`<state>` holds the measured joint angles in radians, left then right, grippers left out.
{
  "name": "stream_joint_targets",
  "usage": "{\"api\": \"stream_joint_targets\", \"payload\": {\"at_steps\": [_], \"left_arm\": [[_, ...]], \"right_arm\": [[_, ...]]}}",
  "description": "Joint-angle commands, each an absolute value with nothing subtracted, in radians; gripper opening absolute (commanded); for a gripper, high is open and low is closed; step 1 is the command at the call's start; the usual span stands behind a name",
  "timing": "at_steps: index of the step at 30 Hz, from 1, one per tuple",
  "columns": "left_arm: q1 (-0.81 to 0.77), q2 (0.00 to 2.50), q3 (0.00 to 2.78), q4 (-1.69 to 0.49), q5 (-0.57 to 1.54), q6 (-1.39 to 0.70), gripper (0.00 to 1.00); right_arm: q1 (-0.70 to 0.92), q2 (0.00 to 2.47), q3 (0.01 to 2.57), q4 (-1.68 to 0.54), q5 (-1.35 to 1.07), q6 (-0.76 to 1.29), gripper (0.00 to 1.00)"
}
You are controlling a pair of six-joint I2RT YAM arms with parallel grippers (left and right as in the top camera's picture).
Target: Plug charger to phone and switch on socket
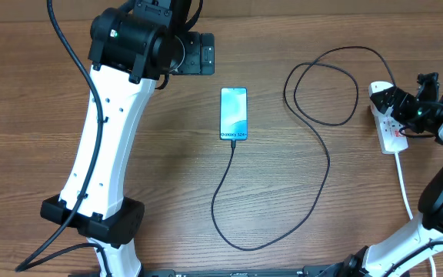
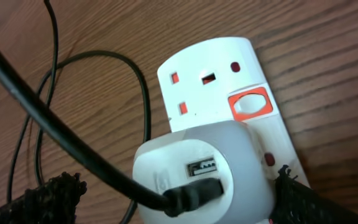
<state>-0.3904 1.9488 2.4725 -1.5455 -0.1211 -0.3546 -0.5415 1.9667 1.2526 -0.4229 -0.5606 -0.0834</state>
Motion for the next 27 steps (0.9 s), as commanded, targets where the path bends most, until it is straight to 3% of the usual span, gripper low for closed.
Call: {"api": "stream_joint_targets", "payload": {"at_steps": [1, 27], "left_arm": [[-0.386, 1.943, 2.471, -1.544, -0.138, -0.329, 1.00], [-0.387, 1.943, 2.471, -1.544, -0.138, -0.329, 1.00]], "right_arm": [[-0.532, 2.002, 1.249, -0.440, -0.536, -0.086, 1.00], [-0.518, 2.006, 1.249, -0.499, -0.649, -0.106, 1.00]]}}
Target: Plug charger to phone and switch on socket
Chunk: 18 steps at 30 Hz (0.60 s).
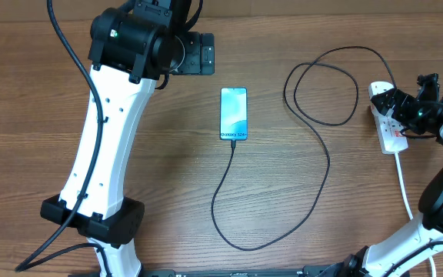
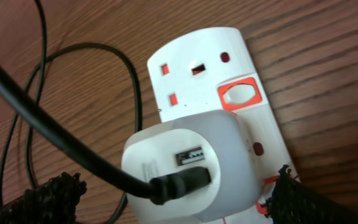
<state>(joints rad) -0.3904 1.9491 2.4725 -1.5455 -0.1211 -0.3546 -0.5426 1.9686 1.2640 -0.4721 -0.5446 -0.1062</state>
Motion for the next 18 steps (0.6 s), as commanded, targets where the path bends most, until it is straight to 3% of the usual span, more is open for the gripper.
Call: {"api": "stream_joint_targets", "payload": {"at_steps": [1, 18], "left_arm": [[-0.387, 1.943, 2.471, -1.544, -0.138, -0.329, 1.00], [-0.386, 1.943, 2.471, -1.544, -0.138, -0.329, 1.00]], "right_arm": [[-0.515, 2.006, 1.249, -0.500, -0.658, -0.105, 1.00], [-0.512, 2.004, 1.265, -0.518, -0.658, -0.052, 1.00]]}}
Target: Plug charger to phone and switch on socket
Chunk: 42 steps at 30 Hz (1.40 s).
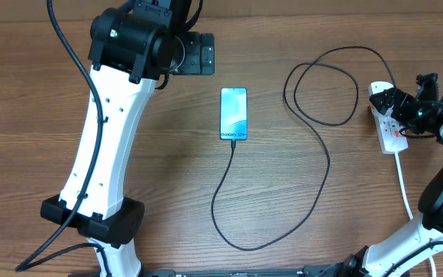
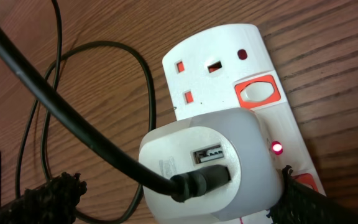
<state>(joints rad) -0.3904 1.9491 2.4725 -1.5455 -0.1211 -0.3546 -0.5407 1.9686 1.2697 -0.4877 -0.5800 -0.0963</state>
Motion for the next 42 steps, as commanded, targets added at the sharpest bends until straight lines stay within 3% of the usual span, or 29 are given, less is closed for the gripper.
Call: {"api": "stream_joint_targets", "payload": {"at_steps": [1, 12, 28, 42], "left_arm": [[-0.386, 1.943, 2.471, -1.544, -0.138, -0.329, 1.00], [-0.386, 1.943, 2.471, -1.544, -0.138, -0.329, 1.00], [-0.387, 1.943, 2.471, -1.544, -0.138, -0.329, 1.00], [-0.387, 1.943, 2.471, -1.544, -0.138, -0.329, 1.00]], "right_arm": [[-0.517, 2.003, 1.272, -0.528, -0.662, -0.052, 1.00], [-0.595, 1.870, 1.345, -0.687, -0.675, -0.047, 1.00], [-0.624, 1.367, 1.344, -0.847, -0.664, 0.004, 1.00], [-0.624, 1.351, 1.344, -0.848, -0.664, 0.004, 1.00]]}}
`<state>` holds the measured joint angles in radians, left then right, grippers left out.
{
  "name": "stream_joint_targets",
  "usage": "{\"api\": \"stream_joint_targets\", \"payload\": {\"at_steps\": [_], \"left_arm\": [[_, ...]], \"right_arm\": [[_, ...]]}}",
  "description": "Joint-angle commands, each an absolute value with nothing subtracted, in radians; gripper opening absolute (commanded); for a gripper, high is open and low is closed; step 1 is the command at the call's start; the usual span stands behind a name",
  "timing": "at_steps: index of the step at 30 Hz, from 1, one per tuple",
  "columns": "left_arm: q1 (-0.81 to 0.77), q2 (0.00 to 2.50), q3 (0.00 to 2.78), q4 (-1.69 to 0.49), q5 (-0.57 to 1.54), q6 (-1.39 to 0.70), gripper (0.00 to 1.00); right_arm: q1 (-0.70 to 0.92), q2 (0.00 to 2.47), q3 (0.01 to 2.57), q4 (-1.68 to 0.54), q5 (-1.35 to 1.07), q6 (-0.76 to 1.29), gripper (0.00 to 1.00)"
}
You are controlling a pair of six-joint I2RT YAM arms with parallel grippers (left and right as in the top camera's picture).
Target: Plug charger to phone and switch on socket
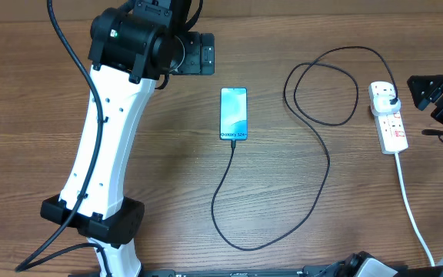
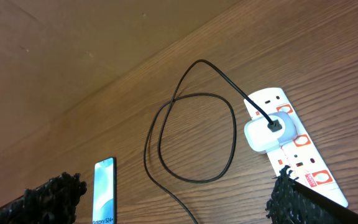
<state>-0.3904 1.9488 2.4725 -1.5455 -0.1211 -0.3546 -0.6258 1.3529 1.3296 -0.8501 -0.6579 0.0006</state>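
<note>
The phone [image 1: 234,113] lies flat mid-table with its screen lit, and the black cable [image 1: 325,154] runs into its bottom end. The cable loops right to the white charger [image 1: 383,94], which is plugged into the white power strip [image 1: 391,127]. My right gripper [image 1: 429,94] hovers open just right of the strip, touching nothing. The right wrist view shows the phone [image 2: 103,193], the cable [image 2: 194,137], the charger [image 2: 269,132] and the strip [image 2: 303,155] from above, with the gripper [image 2: 169,202] empty. My left gripper [image 1: 194,54] is raised at the back left of the phone; its jaws are not discernible.
The strip's white lead [image 1: 410,204] runs toward the front right edge. The left arm's white link [image 1: 106,131] slants across the left side of the table. The cable's big loop [image 1: 321,85] lies between phone and strip.
My right gripper was down close over the charger with a red lamp lit beside it. Now it is raised and off to the right of the strip, open. Nothing else moved.
At first my right gripper straddled the charger on the strip and the lamp beside it was dark; it stayed there, slightly shifted. Then the red lamp was lit. Now the gripper is clear of the strip. Phone, cable and left arm stayed put.
</note>
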Motion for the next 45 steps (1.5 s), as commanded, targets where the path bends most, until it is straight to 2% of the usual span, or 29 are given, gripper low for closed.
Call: {"api": "stream_joint_targets", "payload": {"at_steps": [1, 33, 41, 45], "left_arm": [[-0.387, 1.943, 2.471, -1.544, -0.138, -0.329, 1.00], [-0.387, 1.948, 2.471, -1.545, -0.186, -0.314, 1.00], [-0.387, 1.893, 2.451, -1.481, -0.272, -0.313, 1.00], [-0.387, 1.801, 2.319, -1.385, -0.302, -0.313, 1.00]], "right_arm": [[-0.624, 1.351, 1.344, -0.848, -0.664, 0.004, 1.00], [-0.624, 1.351, 1.344, -0.848, -0.664, 0.004, 1.00], [-0.624, 1.351, 1.344, -0.848, -0.664, 0.004, 1.00], [-0.624, 1.351, 1.344, -0.848, -0.664, 0.004, 1.00]]}}
